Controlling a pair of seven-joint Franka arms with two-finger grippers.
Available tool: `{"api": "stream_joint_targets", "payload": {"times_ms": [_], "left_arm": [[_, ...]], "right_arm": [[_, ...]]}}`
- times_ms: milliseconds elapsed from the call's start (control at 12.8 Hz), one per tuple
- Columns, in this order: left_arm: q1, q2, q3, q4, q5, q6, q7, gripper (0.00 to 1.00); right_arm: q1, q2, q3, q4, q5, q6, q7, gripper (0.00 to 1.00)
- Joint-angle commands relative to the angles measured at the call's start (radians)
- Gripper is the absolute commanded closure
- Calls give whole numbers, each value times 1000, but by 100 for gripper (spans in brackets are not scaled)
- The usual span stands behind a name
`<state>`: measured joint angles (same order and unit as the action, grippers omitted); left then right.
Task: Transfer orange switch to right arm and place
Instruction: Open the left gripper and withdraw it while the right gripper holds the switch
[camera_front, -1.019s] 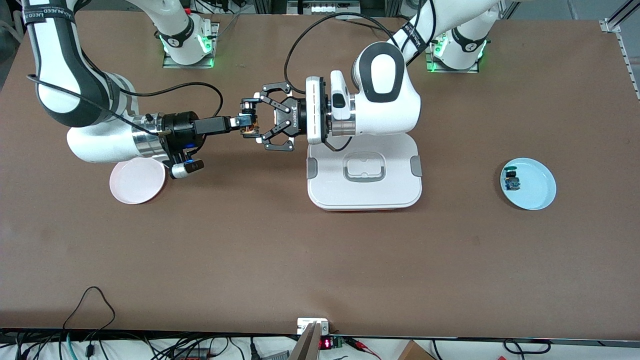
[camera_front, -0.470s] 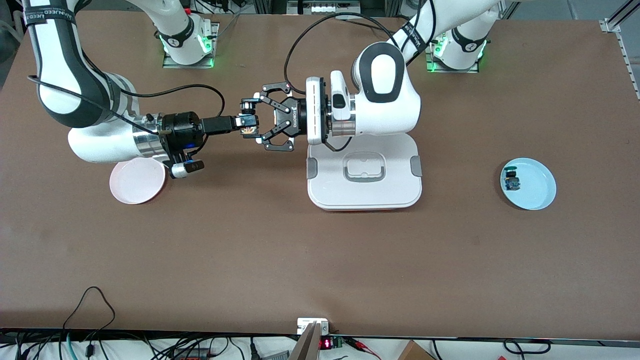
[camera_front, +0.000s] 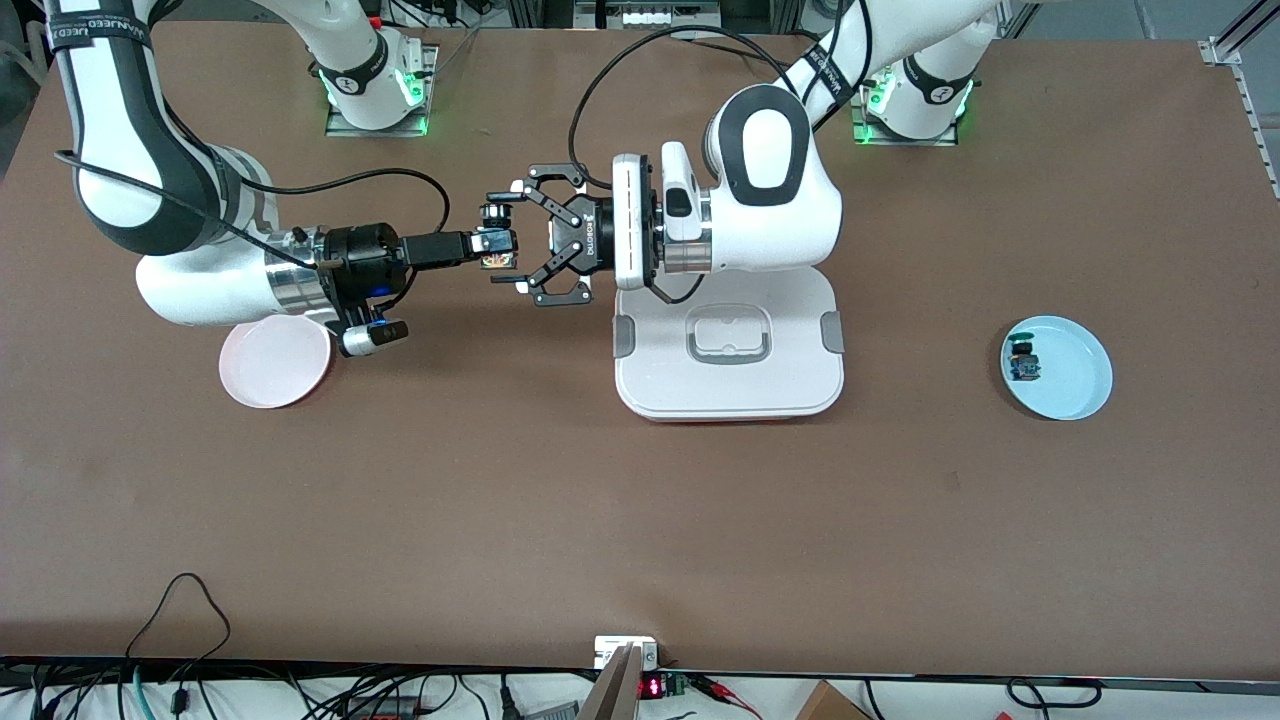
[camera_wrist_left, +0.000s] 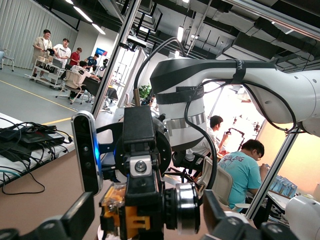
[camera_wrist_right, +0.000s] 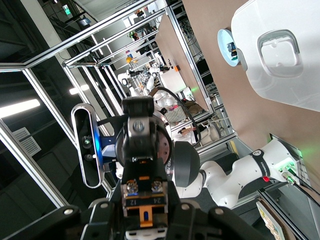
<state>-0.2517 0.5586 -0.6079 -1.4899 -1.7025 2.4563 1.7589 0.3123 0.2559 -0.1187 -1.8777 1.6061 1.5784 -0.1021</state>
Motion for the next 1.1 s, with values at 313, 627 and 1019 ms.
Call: {"api": "stream_joint_targets", "payload": {"times_ms": [313,627,1019], "left_arm": [[55,9,4,26,-13,-3,34,0],[178,10,5,28,50,-167,28,0],[449,61,7,25,245,-546,28,0]], "right_arm": [[-15,-21,-4,-8,0,-17,-19,95],[-55,-33,-9,-11,-64,-44,-24,95],[-172,-55,-13,-11,-369,-124,-92,95]]}}
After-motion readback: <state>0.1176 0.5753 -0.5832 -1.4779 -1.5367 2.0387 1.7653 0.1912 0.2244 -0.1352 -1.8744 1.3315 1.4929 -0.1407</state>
